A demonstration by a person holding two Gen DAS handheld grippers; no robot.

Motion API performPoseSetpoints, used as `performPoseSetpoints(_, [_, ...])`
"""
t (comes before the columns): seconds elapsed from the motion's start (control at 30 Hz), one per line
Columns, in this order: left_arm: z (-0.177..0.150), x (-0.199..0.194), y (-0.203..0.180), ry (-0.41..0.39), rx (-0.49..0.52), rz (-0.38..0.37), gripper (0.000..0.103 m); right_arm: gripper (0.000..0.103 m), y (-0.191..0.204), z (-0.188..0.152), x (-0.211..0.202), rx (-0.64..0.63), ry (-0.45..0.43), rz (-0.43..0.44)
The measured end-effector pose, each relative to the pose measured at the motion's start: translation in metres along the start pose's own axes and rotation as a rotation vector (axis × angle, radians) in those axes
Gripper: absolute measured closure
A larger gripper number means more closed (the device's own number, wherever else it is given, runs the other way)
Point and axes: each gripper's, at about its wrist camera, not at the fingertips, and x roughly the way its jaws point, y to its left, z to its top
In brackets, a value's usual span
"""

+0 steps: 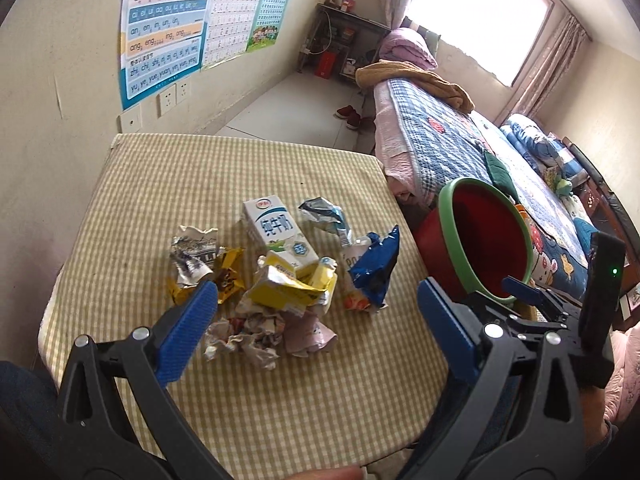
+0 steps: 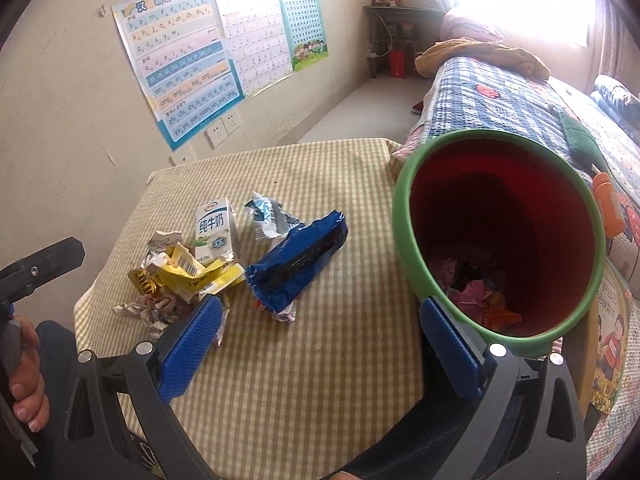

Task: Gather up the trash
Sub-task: 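Move both tools back over the remaining wrappers on the table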

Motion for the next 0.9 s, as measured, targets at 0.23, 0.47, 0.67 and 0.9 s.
performPoseSetpoints(0.23, [-0.018,-0.014,0.039,-0.004,-0.077,0.044,0.006,0.007,0.034,-0.004,0.014,-0.063,0.035,0.032])
performPoseSetpoints(0.47, [-0.033,-0.016,0.064,0.017,-0.142,0.068,0.006,0.007,0.053,-0.006,0.021,-0.11,0.056,0.043])
performPoseSetpoints(0.67, [-0.04,-0.006,0.069,0.061,-0.153,0.067,0.006,0.007,0.062,-0.005,0.03,-0.128,0.074,0.043])
performPoseSetpoints(0.9, [-0.053,0.02,0.072,0.155,-0.148,0.058,0.006,0.007,0.067,-0.005,0.044,-0.134,0.096,0.047])
